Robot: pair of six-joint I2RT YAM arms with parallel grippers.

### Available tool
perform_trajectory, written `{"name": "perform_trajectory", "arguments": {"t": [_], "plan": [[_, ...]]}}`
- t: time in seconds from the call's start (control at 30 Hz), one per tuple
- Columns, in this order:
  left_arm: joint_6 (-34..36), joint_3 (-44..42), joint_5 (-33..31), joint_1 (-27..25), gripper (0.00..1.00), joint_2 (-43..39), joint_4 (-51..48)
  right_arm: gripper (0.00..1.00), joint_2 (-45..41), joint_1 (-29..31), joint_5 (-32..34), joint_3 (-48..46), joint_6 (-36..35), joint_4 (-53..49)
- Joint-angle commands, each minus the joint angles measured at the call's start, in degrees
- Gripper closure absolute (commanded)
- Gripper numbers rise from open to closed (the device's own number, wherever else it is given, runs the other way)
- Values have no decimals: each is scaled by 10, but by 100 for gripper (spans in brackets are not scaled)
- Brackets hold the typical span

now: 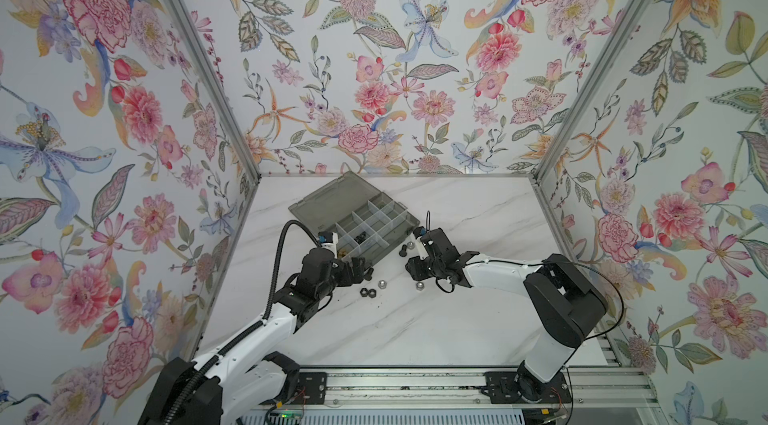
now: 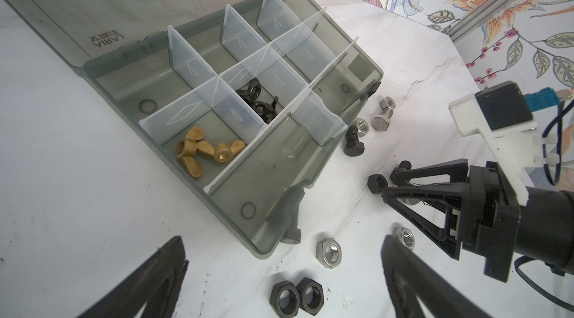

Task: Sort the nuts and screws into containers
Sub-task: 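Raise the left gripper away while right gripper moves over a black hex nut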

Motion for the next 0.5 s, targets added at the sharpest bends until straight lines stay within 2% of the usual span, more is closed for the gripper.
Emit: {"name": "perform_trajectory", "arguments": {"t": [0.0,0.47], "plan": [[-6,-4,7,0,1,-4,-4,52,18,5,13,15,1,-11],[-5,-1,12,2,1,9,5,55,49,10,40,33,-12,-29]]}}
